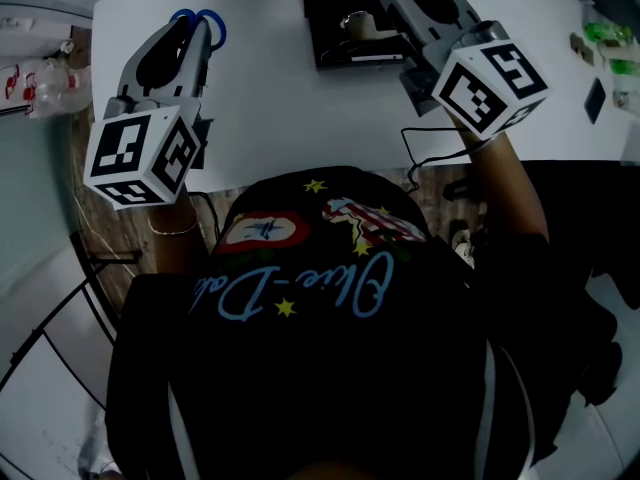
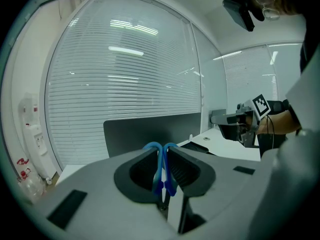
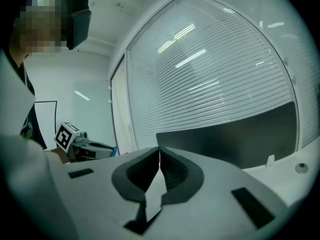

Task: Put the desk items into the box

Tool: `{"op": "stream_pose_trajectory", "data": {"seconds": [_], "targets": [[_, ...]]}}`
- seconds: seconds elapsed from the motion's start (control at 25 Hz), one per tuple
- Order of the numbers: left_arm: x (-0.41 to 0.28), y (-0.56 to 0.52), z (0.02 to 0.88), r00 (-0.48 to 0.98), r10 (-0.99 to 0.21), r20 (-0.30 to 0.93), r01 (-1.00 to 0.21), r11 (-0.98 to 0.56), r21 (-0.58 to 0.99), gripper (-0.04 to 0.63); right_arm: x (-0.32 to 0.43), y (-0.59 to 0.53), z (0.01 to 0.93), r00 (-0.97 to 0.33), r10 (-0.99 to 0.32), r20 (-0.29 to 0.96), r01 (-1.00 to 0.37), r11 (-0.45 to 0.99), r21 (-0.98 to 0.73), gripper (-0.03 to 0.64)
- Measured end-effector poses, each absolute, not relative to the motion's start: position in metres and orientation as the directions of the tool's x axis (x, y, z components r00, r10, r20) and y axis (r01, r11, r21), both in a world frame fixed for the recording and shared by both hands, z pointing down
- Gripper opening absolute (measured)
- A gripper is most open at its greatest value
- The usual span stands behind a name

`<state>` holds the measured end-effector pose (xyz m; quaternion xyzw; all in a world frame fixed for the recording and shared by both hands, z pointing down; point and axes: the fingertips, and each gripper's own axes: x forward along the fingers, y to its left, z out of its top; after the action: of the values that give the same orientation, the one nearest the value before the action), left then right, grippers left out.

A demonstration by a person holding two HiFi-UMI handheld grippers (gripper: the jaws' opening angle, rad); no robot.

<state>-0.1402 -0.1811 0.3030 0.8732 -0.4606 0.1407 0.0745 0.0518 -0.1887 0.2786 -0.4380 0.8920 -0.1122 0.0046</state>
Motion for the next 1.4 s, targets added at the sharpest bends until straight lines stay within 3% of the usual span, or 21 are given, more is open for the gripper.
{"op": "stream_pose_trajectory", "data": {"seconds": [1.4], "targets": [[-0.098, -0.188, 0.291, 0.653, -0.718, 0.240, -0.743, -0.668, 0.023, 0.075, 0.107, -0.160, 0.257, -0.450, -0.891, 0.066, -0.882, 0.432, -0.188, 0.011]]}}
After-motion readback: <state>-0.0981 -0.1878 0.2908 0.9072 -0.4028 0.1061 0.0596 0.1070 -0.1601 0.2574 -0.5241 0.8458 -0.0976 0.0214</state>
